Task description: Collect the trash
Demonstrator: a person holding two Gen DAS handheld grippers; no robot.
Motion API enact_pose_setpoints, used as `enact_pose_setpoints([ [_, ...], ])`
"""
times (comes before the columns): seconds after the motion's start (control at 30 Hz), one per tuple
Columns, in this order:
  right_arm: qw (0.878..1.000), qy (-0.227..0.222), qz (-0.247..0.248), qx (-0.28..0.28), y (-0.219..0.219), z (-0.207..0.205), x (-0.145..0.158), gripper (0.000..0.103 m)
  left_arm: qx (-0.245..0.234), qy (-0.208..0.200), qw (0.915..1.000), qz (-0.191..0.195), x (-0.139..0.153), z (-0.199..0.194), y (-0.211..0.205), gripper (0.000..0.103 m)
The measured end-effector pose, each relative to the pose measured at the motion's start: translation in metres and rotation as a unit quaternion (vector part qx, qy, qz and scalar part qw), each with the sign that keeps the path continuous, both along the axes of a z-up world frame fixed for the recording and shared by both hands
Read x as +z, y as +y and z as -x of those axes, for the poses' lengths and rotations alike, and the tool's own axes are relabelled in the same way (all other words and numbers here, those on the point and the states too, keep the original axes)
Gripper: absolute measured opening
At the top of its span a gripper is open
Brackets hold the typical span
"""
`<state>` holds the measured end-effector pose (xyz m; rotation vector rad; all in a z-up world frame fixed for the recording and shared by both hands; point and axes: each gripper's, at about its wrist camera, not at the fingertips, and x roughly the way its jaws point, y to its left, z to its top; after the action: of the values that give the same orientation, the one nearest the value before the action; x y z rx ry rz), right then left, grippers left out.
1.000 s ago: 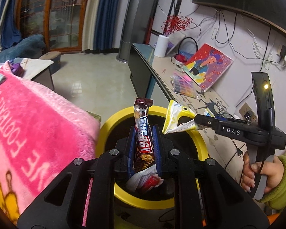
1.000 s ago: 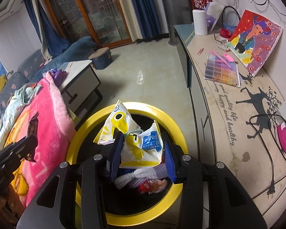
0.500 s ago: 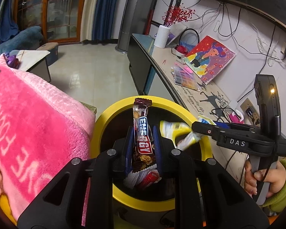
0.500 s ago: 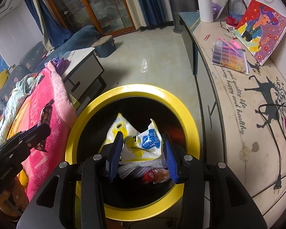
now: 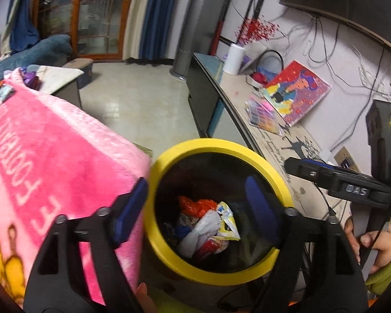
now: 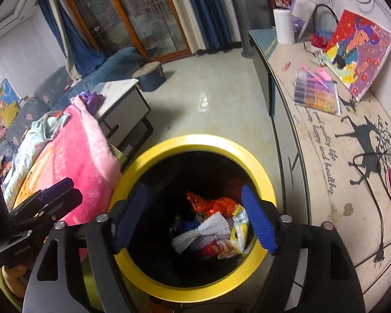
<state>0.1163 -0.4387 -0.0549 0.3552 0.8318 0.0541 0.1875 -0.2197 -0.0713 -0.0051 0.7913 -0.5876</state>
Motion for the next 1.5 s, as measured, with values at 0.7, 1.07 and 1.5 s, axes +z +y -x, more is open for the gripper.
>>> enact_pose_setpoints([
  [0.7,0.990,-0.089,0.038,0.098,0.157,0.018,0.065,0.096,0.172,-0.072,0.9824,-0.017,0.058,0.042,0.143,0.092],
  [1.07,0.979,-0.160,0.087,0.090,0.194,0.064,0.062,0.096,0.228,-0.137,0.9634,-0.033,0.068,0.099,0.184,0.092],
  [1.5,0.981,-0.148,0.100,0.074,0.202,0.072,0.050,0.096,0.230,-0.167,0.9588,0.003,0.071,0.139,0.198,0.092],
])
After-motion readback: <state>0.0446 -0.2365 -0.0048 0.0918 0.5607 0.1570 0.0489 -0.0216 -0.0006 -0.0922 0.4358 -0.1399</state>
